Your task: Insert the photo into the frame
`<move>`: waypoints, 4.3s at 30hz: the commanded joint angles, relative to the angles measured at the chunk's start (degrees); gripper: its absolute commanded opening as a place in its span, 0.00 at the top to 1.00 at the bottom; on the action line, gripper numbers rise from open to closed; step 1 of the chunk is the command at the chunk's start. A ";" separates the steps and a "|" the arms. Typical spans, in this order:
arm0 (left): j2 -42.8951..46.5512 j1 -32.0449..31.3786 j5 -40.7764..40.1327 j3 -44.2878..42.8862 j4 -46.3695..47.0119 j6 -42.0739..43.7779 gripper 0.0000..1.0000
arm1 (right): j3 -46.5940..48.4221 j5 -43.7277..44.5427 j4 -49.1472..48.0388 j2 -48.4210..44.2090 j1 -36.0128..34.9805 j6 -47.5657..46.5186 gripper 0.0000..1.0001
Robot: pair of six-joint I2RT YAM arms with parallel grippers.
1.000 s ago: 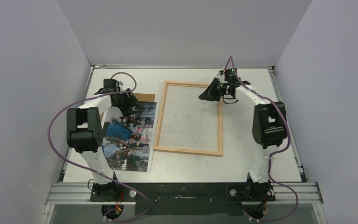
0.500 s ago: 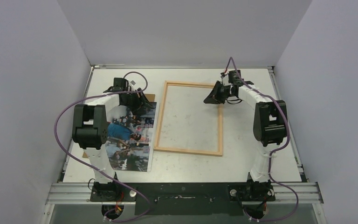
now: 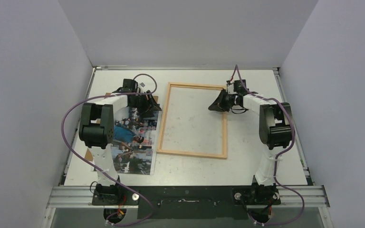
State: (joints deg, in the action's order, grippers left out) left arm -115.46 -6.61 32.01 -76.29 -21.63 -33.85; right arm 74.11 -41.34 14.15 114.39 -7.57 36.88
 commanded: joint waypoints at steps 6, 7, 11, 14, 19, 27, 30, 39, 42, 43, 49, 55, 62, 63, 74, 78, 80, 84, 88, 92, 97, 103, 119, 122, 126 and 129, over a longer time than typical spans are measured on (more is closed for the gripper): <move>-1.48 -0.78 1.14 -2.91 0.91 1.15 0.50 | 1.45 0.65 -4.86 -5.31 0.39 -1.39 1.00; -1.58 -0.89 1.27 -3.01 0.82 1.15 0.50 | 1.56 0.80 -4.45 -5.29 0.40 -1.53 1.00; -2.03 -1.14 1.43 -3.40 0.52 1.31 0.51 | 1.36 1.20 -4.22 -5.46 1.09 -1.55 1.00; -2.56 -1.37 1.63 -3.75 0.27 1.33 0.51 | 1.28 1.24 -4.26 -5.62 1.57 -1.63 1.00; -3.32 -1.92 1.89 -4.41 -0.29 1.54 0.51 | 1.83 1.16 -3.78 -5.54 2.10 -2.63 1.00; -4.48 -2.51 1.83 -5.68 -1.76 2.32 0.54 | 4.08 -0.02 -2.01 -4.86 2.21 -4.94 1.00; -4.69 -2.69 1.61 -5.95 -2.27 2.61 0.55 | 6.12 -0.14 0.68 -3.87 2.21 -6.64 1.00; -5.25 -2.80 1.47 -6.19 -2.66 2.82 0.58 | 7.96 -0.85 3.26 -2.59 2.21 -7.33 1.00; -5.53 -2.87 1.48 -6.36 -2.75 2.91 0.60 | 8.24 -0.72 4.10 -2.28 2.21 -7.69 1.00; -5.55 -2.88 1.48 -6.45 -2.82 2.91 0.60 | 8.25 -0.56 4.39 -2.23 2.21 -7.89 1.00; -6.05 -2.98 1.48 -6.85 -3.28 3.08 0.60 | 8.36 0.13 5.47 -2.29 2.21 -8.38 1.00; -6.47 -3.20 1.15 -7.11 -4.01 3.47 0.60 | 8.61 0.37 6.03 -1.63 2.21 -8.61 1.00; -6.73 -3.33 1.23 -7.36 -4.21 3.70 0.71 | 9.80 0.91 7.44 -1.27 2.21 -9.45 1.00; -6.76 -3.32 1.27 -7.38 -4.27 3.68 0.71 | 9.90 0.91 7.48 -1.20 2.21 -9.41 1.00; -7.08 -3.42 0.47 -7.47 -5.25 4.26 0.73 | 9.30 1.09 6.77 -1.15 2.21 -8.67 1.00; -7.19 -3.48 0.42 -7.63 -5.48 4.25 0.73 | 9.46 1.43 6.68 -1.04 2.28 -8.91 1.00; -7.26 -3.43 0.42 -7.73 -5.61 4.23 0.73 | 9.71 1.36 6.82 -0.86 2.39 -8.98 1.00; -7.42 -3.53 0.34 -7.82 -5.83 4.28 0.73 | 9.62 1.50 6.46 -0.81 2.39 -9.02 1.00; -7.44 -3.51 0.33 -7.82 -5.89 4.30 0.73 | 9.45 1.74 6.24 -0.87 2.39 -8.93 1.00; -7.41 -3.55 0.34 -7.82 -6.06 4.32 0.73 | 9.21 2.01 5.89 -1.05 2.38 -8.68 1.00; -7.52 -3.58 0.25 -7.82 -6.06 4.29 0.74 | 9.08 2.14 6.30 -1.15 2.39 -9.29 1.00; -7.72 -3.51 0.24 -7.91 -6.23 4.27 0.74 | 9.66 2.36 7.30 -1.00 2.56 -10.08 1.00; -7.93 -3.65 0.33 -8.00 -6.57 4.30 0.74 | 8.64 1.92 5.44 -1.03 2.61 -9.64 1.00; -7.85 -3.67 0.33 -7.91 -6.57 4.39 0.74 | 8.51 1.96 5.35 -1.05 2.65 -9.70 1.00; -7.98 -3.65 0.33 -7.93 -6.53 4.32 0.74 | 8.34 1.97 5.21 -1.14 2.74 -9.72 1.00; -8.07 -3.66 0.47 -7.99 -6.59 4.34 0.74 | 8.49 2.04 5.19 -1.09 2.74 -9.73 1.00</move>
State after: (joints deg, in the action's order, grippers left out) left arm -121.91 -9.67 33.56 -82.67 -26.57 -30.85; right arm 81.76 -39.40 21.91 113.30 -5.28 27.68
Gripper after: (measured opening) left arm 0.263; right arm 0.031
